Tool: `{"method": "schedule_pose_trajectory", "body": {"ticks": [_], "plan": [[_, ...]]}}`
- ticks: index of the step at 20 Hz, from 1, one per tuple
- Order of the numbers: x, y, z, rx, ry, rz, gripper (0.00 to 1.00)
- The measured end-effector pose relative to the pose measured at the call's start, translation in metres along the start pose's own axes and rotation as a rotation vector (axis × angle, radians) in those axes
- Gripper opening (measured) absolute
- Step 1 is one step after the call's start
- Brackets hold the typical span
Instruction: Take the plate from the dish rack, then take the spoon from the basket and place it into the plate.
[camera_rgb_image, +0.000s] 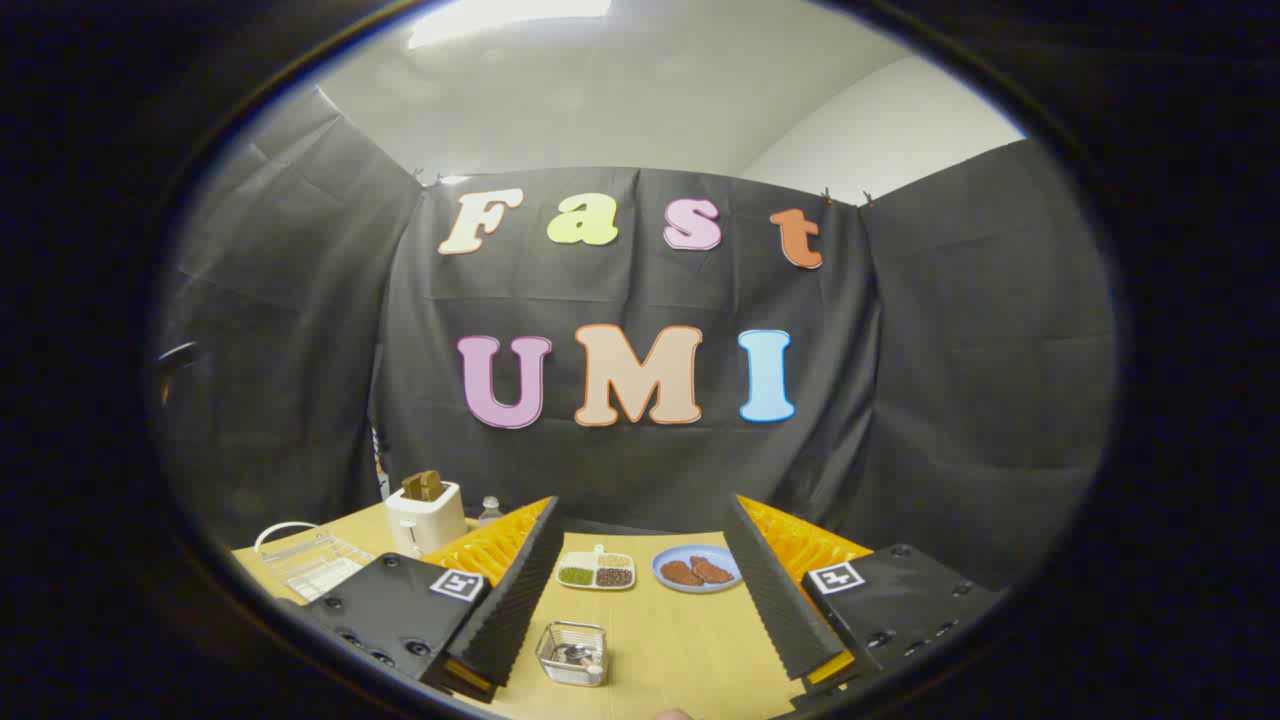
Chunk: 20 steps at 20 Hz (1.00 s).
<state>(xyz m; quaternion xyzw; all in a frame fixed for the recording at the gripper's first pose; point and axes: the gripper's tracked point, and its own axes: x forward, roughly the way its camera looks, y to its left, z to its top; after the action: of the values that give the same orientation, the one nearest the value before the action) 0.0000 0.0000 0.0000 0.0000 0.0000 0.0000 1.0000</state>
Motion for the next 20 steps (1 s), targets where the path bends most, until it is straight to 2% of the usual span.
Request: {"method": "schedule_pose_trajectory", "body": {"ticks": [20], "plan": [[-0.003, -0.019, -0.001, 0.017, -0.002, -0.016, 1.00]]}}
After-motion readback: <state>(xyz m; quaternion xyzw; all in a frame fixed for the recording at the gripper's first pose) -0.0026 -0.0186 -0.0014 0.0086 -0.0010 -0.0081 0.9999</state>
